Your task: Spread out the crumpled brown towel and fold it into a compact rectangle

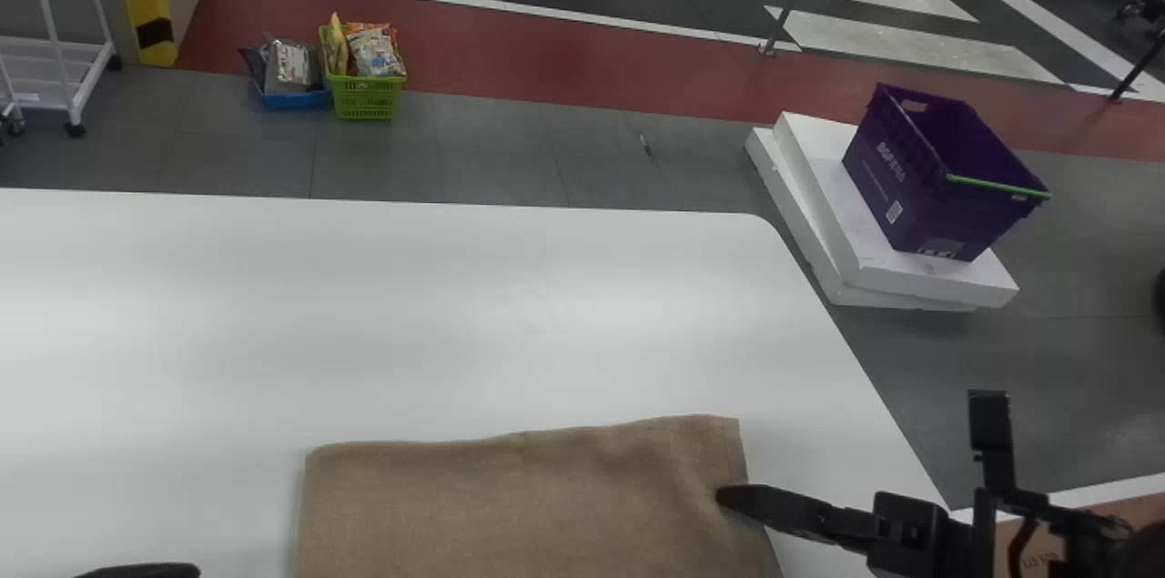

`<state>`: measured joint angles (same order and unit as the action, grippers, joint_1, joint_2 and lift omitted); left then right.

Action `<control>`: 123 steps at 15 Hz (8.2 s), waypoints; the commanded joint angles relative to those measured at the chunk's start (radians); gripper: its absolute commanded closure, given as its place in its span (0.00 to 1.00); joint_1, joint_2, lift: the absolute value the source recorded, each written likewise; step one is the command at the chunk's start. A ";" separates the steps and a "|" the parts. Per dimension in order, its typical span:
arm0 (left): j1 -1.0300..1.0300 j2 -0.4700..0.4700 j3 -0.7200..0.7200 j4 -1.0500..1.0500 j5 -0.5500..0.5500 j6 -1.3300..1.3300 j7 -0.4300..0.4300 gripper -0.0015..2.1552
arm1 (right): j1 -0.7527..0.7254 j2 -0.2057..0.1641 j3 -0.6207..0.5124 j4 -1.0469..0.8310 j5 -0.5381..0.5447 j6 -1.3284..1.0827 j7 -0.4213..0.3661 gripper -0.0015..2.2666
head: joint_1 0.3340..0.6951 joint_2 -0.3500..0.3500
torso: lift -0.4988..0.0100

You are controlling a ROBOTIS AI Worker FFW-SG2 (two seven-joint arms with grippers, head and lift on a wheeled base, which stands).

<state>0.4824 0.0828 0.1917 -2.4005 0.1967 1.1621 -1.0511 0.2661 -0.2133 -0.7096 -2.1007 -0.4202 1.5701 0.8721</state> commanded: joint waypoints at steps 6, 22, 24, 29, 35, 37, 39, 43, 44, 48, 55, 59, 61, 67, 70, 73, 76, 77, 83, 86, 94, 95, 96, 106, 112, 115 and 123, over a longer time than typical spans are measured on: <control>-0.001 0.000 -0.002 -0.005 0.000 0.000 0.002 0.04 | -0.015 -0.037 -0.145 0.002 0.024 0.002 0.004 0.58 | 1.00 0.00 | 0.73; 0.015 -0.006 0.014 -0.034 0.010 0.003 0.016 0.04 | -0.093 0.012 0.021 -0.134 -0.065 0.002 0.021 0.57 | 1.00 0.00 | 0.73; 0.015 -0.005 0.015 -0.032 0.010 0.003 0.014 0.04 | -0.093 0.015 0.073 -0.150 -0.046 0.002 0.013 0.57 | 1.00 0.01 | 0.73; 0.015 -0.003 0.029 -0.028 0.017 0.003 0.014 0.04 | -0.093 0.019 0.229 -0.153 0.057 0.002 0.008 0.57 | 1.00 0.13 | 0.73; 0.012 -0.002 0.038 -0.022 0.017 0.000 0.016 0.04 | -0.094 0.032 0.328 -0.156 0.077 0.002 -0.001 0.57 | 1.00 0.25 | 0.73; 0.008 -0.003 0.038 -0.019 0.017 0.000 0.016 0.04 | -0.094 0.034 0.369 -0.154 0.103 0.002 -0.001 0.57 | 1.00 0.27 | 0.73; 0.005 -0.003 0.037 -0.014 0.017 0.000 0.016 0.04 | -0.094 0.034 0.392 -0.154 0.110 0.002 -0.001 0.57 | 1.00 0.31 | 0.73; 0.004 -0.002 0.037 -0.009 0.017 -0.003 0.016 0.04 | -0.094 0.034 0.447 -0.151 0.121 0.002 0.004 0.57 | 1.00 0.35 | 0.73; 0.004 -0.002 0.037 -0.009 0.017 -0.003 0.014 0.03 | -0.096 0.034 0.460 -0.150 0.124 0.002 0.004 0.57 | 1.00 0.36 | 0.73; 0.004 0.000 0.038 -0.006 0.017 -0.006 0.013 0.04 | -0.097 0.029 0.535 -0.128 0.175 0.002 0.033 0.42 | 1.00 0.41 | 0.73; 0.004 0.000 0.038 -0.006 0.020 -0.006 0.011 0.04 | -0.093 0.032 0.590 -0.105 0.207 0.002 0.108 0.02 | 1.00 0.50 | 0.73; 0.004 -0.002 0.037 -0.006 0.020 -0.006 0.013 0.04 | -0.064 0.061 0.515 -0.104 0.109 0.002 0.139 0.04 | 1.00 0.52 | 0.73; 0.004 -0.002 0.032 -0.008 0.020 -0.006 0.013 0.04 | -0.062 0.072 0.538 -0.094 0.107 0.002 0.136 0.14 | 1.00 0.52 | 0.73; 0.018 -0.002 0.038 -0.020 0.021 -0.006 0.011 0.04 | -0.073 0.097 0.661 -0.111 0.121 0.002 0.117 0.62 | 1.00 0.62 | 0.73; 0.018 -0.002 0.035 -0.020 0.021 -0.006 0.011 0.04 | -0.091 0.114 0.777 -0.070 0.205 0.002 0.097 0.63 | 1.00 0.71 | 0.73; 0.018 0.000 0.043 -0.019 0.021 -0.006 0.006 0.04 | -0.116 0.121 0.823 -0.022 0.236 0.002 0.076 0.63 | 1.00 0.79 | 0.73; 0.018 0.000 0.046 -0.019 0.024 -0.006 0.006 0.04 | -0.119 0.120 0.835 -0.015 0.279 0.002 0.073 0.63 | 1.00 0.81 | 0.73; 0.018 0.000 0.046 -0.017 0.024 -0.006 0.008 0.04 | -0.119 0.120 0.835 -0.015 0.288 0.002 0.073 0.63 | 1.00 0.81 | 0.73; 0.010 0.000 0.046 -0.005 0.024 -0.009 0.011 0.04 | -0.114 0.078 0.789 -0.018 0.322 0.002 0.077 0.63 | 1.00 0.75 | 0.73; 0.007 0.000 0.043 0.000 0.024 -0.009 0.014 0.04 | -0.110 0.049 0.779 -0.016 0.325 0.002 0.085 0.63 | 1.00 0.68 | 0.73; 0.005 0.000 0.043 0.006 0.024 -0.009 0.014 0.04 | -0.080 -0.026 0.687 -0.032 0.350 0.002 0.119 0.63 | 1.00 0.55 | 0.73; 0.004 0.000 0.041 0.006 0.024 -0.009 0.014 0.04 | -0.077 -0.032 0.674 -0.032 0.357 0.002 0.130 0.63 | 1.00 0.51 | 0.73; 0.002 0.000 0.041 0.007 0.024 -0.009 0.014 0.04 | -0.076 -0.043 0.662 -0.035 0.374 0.002 0.142 0.63 | 1.00 0.48 | 0.73; -0.004 0.000 0.040 0.015 0.024 -0.009 0.017 0.04 | 0.025 -0.040 0.407 -0.203 0.328 0.002 0.297 0.62 | 1.00 0.33 | 0.73; -0.013 0.000 0.029 0.023 0.024 -0.009 0.019 0.04 | 0.114 -0.031 0.139 -0.210 0.285 0.002 0.320 0.62 | 1.00 0.14 | 0.73; -0.015 0.002 0.029 0.017 0.023 -0.009 0.016 0.04 | 0.105 -0.034 0.076 -0.182 0.285 0.002 0.311 0.62 | 1.00 0.00 | 0.73; -0.015 0.002 0.029 0.017 0.021 -0.009 0.019 0.04 | 0.163 -0.037 0.041 -0.159 0.297 0.002 0.312 0.62 | 1.00 0.00 | 0.73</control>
<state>0.4691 0.0844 0.2219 -2.3844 0.2190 1.1529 -1.0327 0.4235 -0.2500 -0.6663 -2.2695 -0.1267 1.5701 1.1842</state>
